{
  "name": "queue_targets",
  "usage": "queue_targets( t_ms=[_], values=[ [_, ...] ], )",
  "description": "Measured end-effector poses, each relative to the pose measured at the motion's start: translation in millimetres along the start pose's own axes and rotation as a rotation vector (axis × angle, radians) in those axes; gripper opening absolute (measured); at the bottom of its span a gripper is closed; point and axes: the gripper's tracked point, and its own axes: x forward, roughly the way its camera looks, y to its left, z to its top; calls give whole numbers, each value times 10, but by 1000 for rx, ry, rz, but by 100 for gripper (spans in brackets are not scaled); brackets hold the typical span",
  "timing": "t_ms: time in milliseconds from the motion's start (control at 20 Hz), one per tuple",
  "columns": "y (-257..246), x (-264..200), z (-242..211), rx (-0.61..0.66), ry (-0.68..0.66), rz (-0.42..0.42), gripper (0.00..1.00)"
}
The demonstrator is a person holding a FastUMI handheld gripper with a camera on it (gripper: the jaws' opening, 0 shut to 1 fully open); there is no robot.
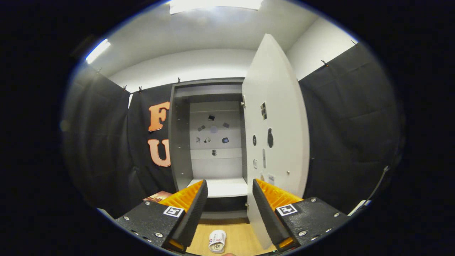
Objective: Open the shoe cabinet door, grab the shoes and put them into the shoe cabinet, then close the shoe cabinet door.
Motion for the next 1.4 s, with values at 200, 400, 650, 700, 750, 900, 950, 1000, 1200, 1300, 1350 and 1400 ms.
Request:
queue_targets(
  t_ms=[200, 400, 650, 700, 750, 900, 950, 1000, 1200, 1300, 1350, 1400],
  values=[
    [368, 73, -5, 9, -8, 30, 90],
    [603, 88, -20, -2, -10, 43, 93],
    [810, 173, -107, -19, 3, 47, 93],
    [836, 195, -139, -21, 7, 46, 93],
    [857, 215, -182, -24, 15, 43, 93],
    [891, 269, -411, -28, 55, 42, 93],
    [906, 288, -511, -26, 73, 43, 93],
    [917, 306, -617, -24, 93, 44, 93],
    [953, 379, -1179, -3, 182, 48, 93],
    [947, 413, -1489, 13, 240, 48, 93],
    [945, 430, -1648, 23, 268, 47, 93],
    [943, 446, -1792, 33, 297, 46, 93]
  ],
)
